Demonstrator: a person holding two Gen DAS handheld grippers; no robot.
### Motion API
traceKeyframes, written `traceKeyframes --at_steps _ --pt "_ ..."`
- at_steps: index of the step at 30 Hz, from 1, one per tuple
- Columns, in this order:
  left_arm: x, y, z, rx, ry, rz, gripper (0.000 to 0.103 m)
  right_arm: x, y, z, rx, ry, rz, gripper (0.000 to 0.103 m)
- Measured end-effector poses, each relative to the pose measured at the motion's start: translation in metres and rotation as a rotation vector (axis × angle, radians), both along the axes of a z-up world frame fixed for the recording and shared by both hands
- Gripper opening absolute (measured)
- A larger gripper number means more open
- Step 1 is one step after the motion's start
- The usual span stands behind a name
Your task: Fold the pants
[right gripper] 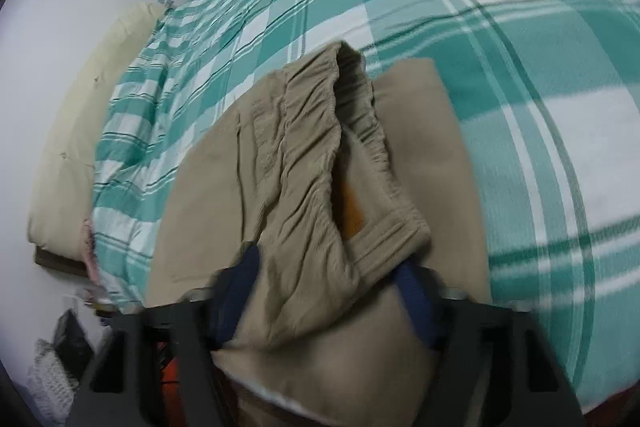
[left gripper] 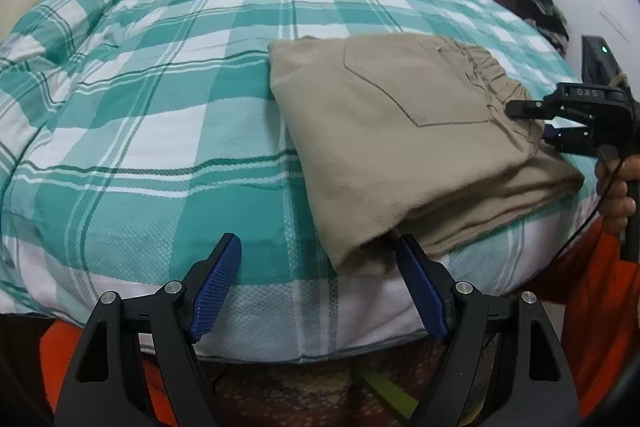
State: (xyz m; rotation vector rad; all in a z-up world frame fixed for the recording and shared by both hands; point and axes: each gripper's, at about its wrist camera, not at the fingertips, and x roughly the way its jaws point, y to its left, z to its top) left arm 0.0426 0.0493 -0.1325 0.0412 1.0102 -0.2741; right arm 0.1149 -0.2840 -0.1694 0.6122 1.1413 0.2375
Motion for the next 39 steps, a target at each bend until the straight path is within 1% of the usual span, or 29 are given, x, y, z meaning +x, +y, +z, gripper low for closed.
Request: traceKeyframes --at_steps 1,2,3,4,5,7,8,9,10,11,12,15,16,17,19,21,23,24,25,26,27,29,30,32,33,35,37,39 --pt "0.001 0.0 0.001 -0.004 -0.003 0.005 0.081 0.0 -0.002 0.0 0.029 -0.007 -0.011 0.036" --pt "0.002 0.0 0.002 -0.023 -0.001 0.004 0.081 -0.003 -0.006 0.004 0.088 -0.036 -0.026 0.031" --pt "0.002 -0.001 0.003 -0.04 0.0 -0.005 0.081 -0.005 -0.008 0.009 0.12 -0.064 -0.031 0.029" --pt "0.001 -0.004 0.004 -0.056 -0.003 -0.025 0.081 -0.006 -0.009 0.014 0.126 -0.083 -0.032 0.028" --pt "-0.001 -0.01 0.005 -0.051 -0.012 -0.051 0.081 -0.007 -0.008 0.018 0.126 -0.096 -0.034 0.028" --pt "-0.002 -0.021 0.003 0.005 -0.025 -0.079 0.081 -0.009 -0.008 0.028 0.148 -0.119 -0.043 0.028" --pt "0.0 -0.026 -0.001 0.046 -0.024 -0.071 0.081 -0.01 -0.006 0.033 0.155 -0.132 -0.04 0.027" --pt "0.004 -0.025 -0.004 0.059 -0.012 -0.045 0.08 -0.011 -0.004 0.04 0.163 -0.152 -0.036 0.027" --pt "0.008 -0.02 -0.006 0.044 0.009 -0.016 0.075 -0.012 -0.003 0.046 0.176 -0.167 -0.035 0.027" --pt "0.012 -0.011 -0.007 0.0 0.038 0.02 0.073 -0.013 -0.003 0.051 0.192 -0.18 -0.039 0.027" --pt "0.015 0.004 -0.008 -0.074 0.07 0.063 0.073 -0.014 -0.002 0.057 0.206 -0.193 -0.045 0.027" --pt "0.016 0.027 -0.009 -0.184 0.117 0.095 0.073 -0.019 -0.004 0.074 0.226 -0.237 -0.058 0.027" --pt "0.015 0.029 -0.01 -0.203 0.128 0.098 0.073 -0.022 -0.008 0.079 0.24 -0.246 -0.069 0.027" --pt "0.015 0.029 -0.011 -0.205 0.134 0.1 0.071 -0.024 -0.012 0.081 0.254 -0.251 -0.078 0.026" --pt "0.014 0.024 -0.015 -0.18 0.146 0.098 0.07 -0.031 -0.021 0.081 0.266 -0.249 -0.094 0.026" --pt "0.014 0.023 -0.019 -0.174 0.161 0.096 0.07 -0.037 -0.028 0.071 0.228 -0.223 -0.103 0.026" --pt "0.014 0.02 -0.02 -0.158 0.169 0.085 0.071 -0.041 -0.035 0.046 0.124 -0.157 -0.117 0.026" --pt "0.014 0.018 -0.019 -0.145 0.167 0.078 0.071 -0.043 -0.035 0.025 0.034 -0.108 -0.104 0.026" --pt "0.013 0.015 -0.018 -0.124 0.164 0.068 0.071 -0.044 -0.033 0.012 -0.015 -0.083 -0.089 0.027" --pt "0.011 0.013 -0.016 -0.106 0.164 0.062 0.071 -0.047 -0.031 0.001 -0.034 -0.08 -0.083 0.027" --pt "0.009 0.012 -0.013 -0.088 0.163 0.053 0.071 -0.048 -0.031 -0.001 -0.032 -0.084 -0.087 0.027" --pt "0.0 0.014 -0.005 -0.072 0.161 0.03 0.072 -0.047 -0.034 0.007 -0.024 -0.084 -0.08 0.033" --pt "-0.007 0.016 0.002 -0.059 0.15 0.018 0.072 -0.046 -0.036 0.013 -0.032 -0.086 -0.07 0.04" --pt "-0.019 0.024 0.017 -0.036 0.103 0.023 0.072 -0.051 -0.045 0.028 -0.068 -0.105 -0.088 0.045" --pt "-0.023 0.028 0.029 -0.03 0.062 0.038 0.072 -0.055 -0.051 0.037 -0.096 -0.122 -0.113 0.046" --pt "-0.02 0.031 0.043 -0.039 0.002 0.05 0.072 -0.062 -0.062 0.058 -0.201 -0.176 -0.153 0.046" --pt "-0.01 0.022 0.057 -0.066 -0.058 0.026 0.072 -0.063 -0.057 0.079 -0.281 -0.255 -0.124 0.046" --pt "0.001 0.004 0.064 -0.066 -0.103 -0.023 0.072 -0.059 -0.044 0.093 -0.299 -0.323 -0.064 0.046"
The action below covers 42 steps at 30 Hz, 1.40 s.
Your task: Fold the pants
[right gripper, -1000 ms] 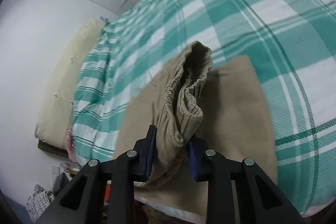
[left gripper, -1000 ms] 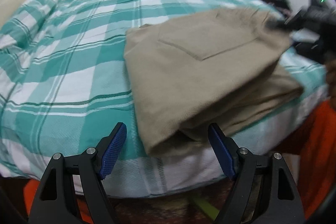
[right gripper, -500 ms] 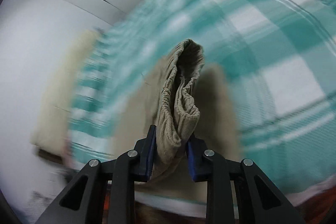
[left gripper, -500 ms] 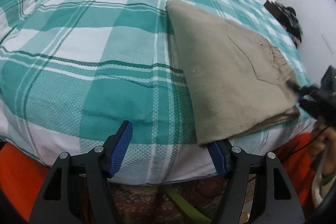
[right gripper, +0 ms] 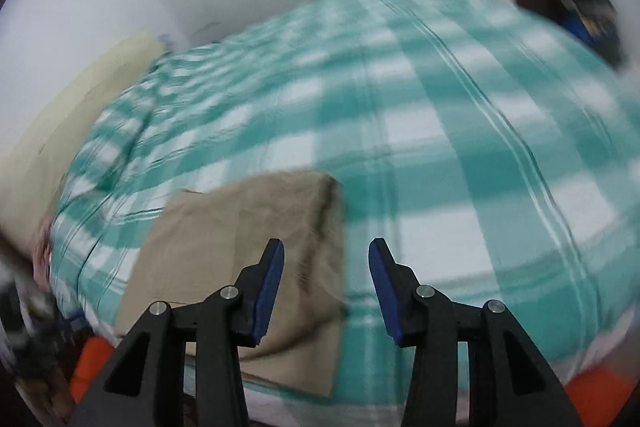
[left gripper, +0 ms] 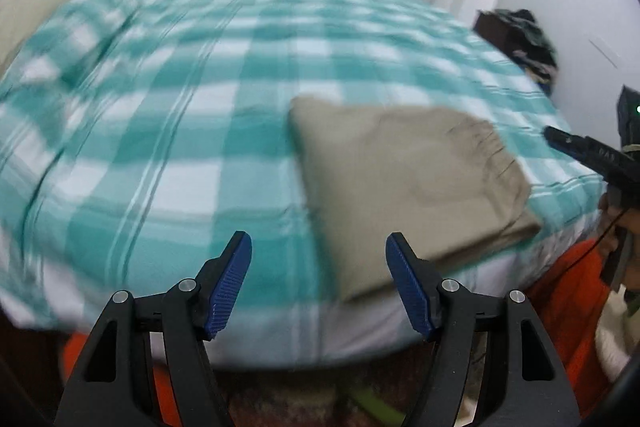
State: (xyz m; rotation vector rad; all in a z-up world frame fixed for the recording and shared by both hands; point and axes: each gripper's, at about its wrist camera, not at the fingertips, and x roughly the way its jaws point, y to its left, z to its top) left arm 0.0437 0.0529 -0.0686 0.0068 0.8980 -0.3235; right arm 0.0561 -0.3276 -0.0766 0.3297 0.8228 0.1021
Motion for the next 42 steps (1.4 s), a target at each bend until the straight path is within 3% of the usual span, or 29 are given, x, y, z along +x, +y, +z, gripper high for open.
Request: traceKeyframes --at_steps 2,5,7,8,10,11,14,16,20,22,24,25,27,32,35,38,42 --pt "0.01 -0.024 -0.003 0.029 -0.059 -0.067 0.072 0.002 0.022 0.009 -0.004 -0.061 0.097 0.046" --pt "0.023 -0.047 -0.029 0.086 -0.019 -0.131 0.071 0.004 0.054 0.0 -0.054 -0.099 0.234 0.045" --pt "0.03 -0.059 -0.065 0.142 0.11 -0.19 0.07 0.01 0.07 -0.027 -0.113 -0.031 0.292 0.045" --pt "0.027 -0.062 -0.078 0.183 0.129 -0.215 0.071 0.017 0.074 -0.055 -0.139 0.094 0.311 0.045" --pt "0.021 -0.062 -0.075 0.218 0.091 -0.237 0.071 0.014 0.073 -0.076 -0.158 0.141 0.304 0.037" --pt "0.022 -0.058 -0.068 0.206 0.104 -0.233 0.071 0.012 0.07 -0.073 -0.149 0.123 0.304 0.037" --pt "0.028 -0.046 -0.041 0.14 0.095 -0.199 0.076 0.021 0.059 -0.054 -0.075 0.186 0.285 0.036" --pt "0.035 -0.041 -0.029 0.105 0.056 -0.167 0.084 0.035 0.051 -0.031 -0.032 0.146 0.269 0.036" --pt "0.05 -0.044 -0.027 0.074 0.046 -0.114 0.085 0.081 0.054 -0.001 -0.076 0.064 0.277 0.036" --pt "0.052 -0.05 -0.04 0.095 0.07 -0.105 0.085 0.105 0.057 -0.009 -0.059 0.077 0.284 0.036" --pt "0.053 -0.057 -0.057 0.151 0.125 -0.097 0.085 0.124 0.054 -0.035 -0.068 0.146 0.26 0.036" --pt "0.051 -0.059 -0.064 0.176 0.149 -0.089 0.085 0.132 0.052 -0.06 -0.067 0.226 0.25 0.036" --pt "0.046 -0.06 -0.064 0.181 0.16 -0.061 0.085 0.127 0.048 -0.08 -0.057 0.251 0.237 0.036" --pt "0.038 -0.062 -0.055 0.186 0.134 -0.017 0.085 0.065 0.051 -0.039 -0.081 0.111 0.239 0.036" --pt "0.041 -0.067 -0.068 0.229 0.132 -0.017 0.087 0.027 0.059 -0.025 -0.087 0.064 0.277 0.037" --pt "0.041 -0.068 -0.075 0.244 0.128 -0.004 0.092 0.005 0.07 -0.053 -0.154 0.157 0.3 0.038" --pt "0.039 -0.068 -0.076 0.253 0.124 0.003 0.092 -0.009 0.07 -0.067 -0.164 0.119 0.261 0.038"
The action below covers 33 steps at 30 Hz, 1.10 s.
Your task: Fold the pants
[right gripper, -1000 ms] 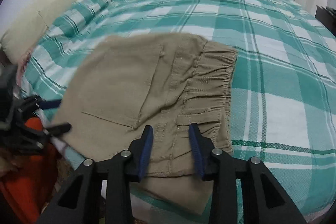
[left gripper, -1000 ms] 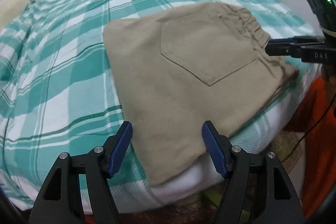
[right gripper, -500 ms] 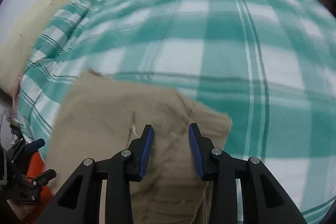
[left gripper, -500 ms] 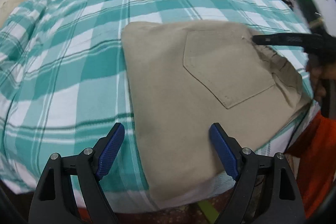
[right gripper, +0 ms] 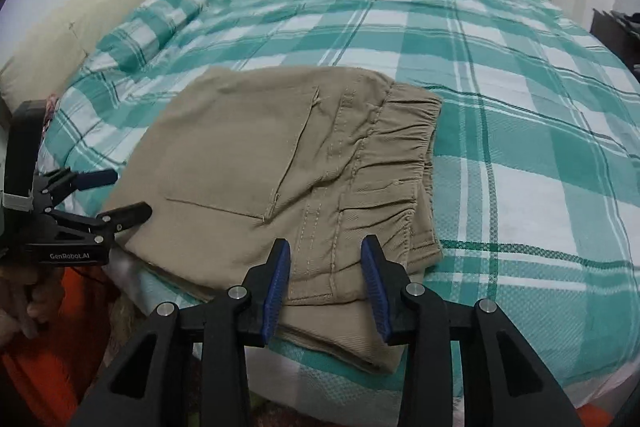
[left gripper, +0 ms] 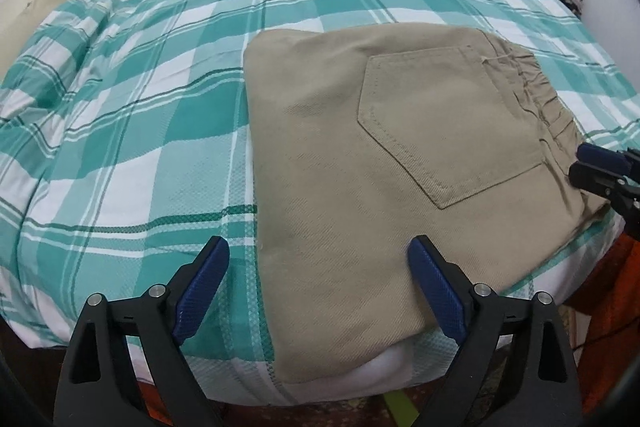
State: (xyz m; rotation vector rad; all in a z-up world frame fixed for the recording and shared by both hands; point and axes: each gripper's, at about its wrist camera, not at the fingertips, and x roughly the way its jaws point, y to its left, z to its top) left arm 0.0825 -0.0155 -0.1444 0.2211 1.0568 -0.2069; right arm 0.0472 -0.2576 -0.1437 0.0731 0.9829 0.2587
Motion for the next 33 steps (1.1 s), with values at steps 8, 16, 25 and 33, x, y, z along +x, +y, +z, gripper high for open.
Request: traceKeyframes --at_steps 8,16,25,33 --pt "-0.003 -0.001 -0.001 0.015 -0.007 0.001 0.092 -0.002 0.01 -0.004 -0.061 -0.015 0.011 0.042" --pt "-0.002 -0.001 -0.004 0.01 -0.005 0.003 0.094 -0.006 0.008 -0.005 -0.058 -0.012 0.011 0.044" --pt "-0.002 0.003 -0.01 -0.006 0.002 0.015 0.099 -0.006 0.007 -0.005 -0.059 -0.012 0.011 0.045" --pt "-0.003 0.004 -0.014 -0.005 0.003 0.021 0.101 -0.006 0.007 -0.006 -0.066 -0.014 0.012 0.045"
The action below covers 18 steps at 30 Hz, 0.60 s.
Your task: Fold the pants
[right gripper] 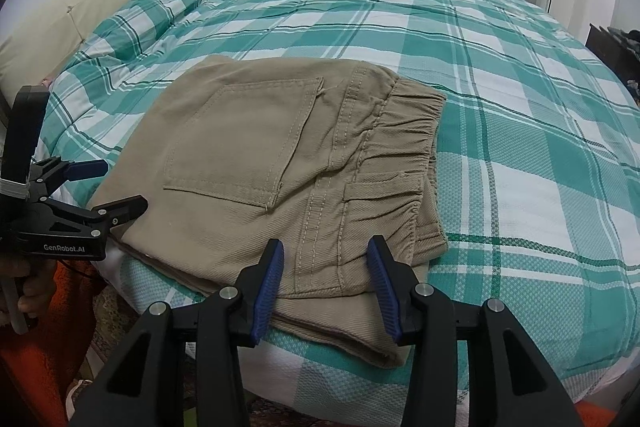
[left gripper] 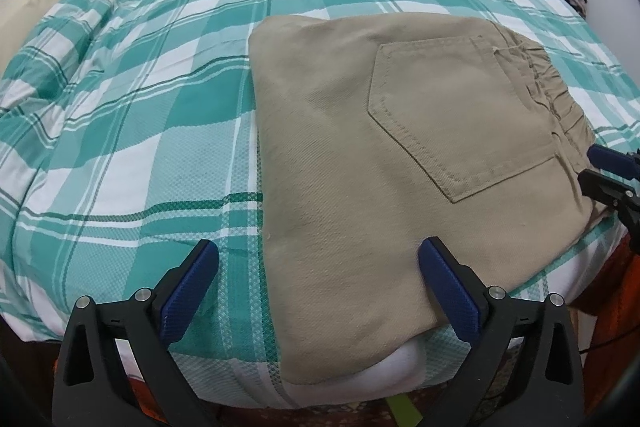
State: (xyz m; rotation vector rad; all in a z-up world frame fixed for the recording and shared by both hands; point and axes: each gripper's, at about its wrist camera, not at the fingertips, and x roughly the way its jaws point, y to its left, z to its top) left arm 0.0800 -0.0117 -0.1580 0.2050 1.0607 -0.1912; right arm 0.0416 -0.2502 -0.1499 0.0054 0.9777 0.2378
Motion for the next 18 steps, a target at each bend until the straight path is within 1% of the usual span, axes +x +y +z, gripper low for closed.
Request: traceKeyframes --at_steps 2,18 --pt "0.0002 0.0005 -0.001 -0.001 0.003 0.005 0.102 -0.0002 0.0004 -0.0004 -0.003 -0.001 0.001 0.045" --pt "0.0006 0.0035 -0.0037 -0.016 0.015 0.009 0.102 -0.0003 0.0 -0.0015 -0.009 -0.004 0.002 0.047"
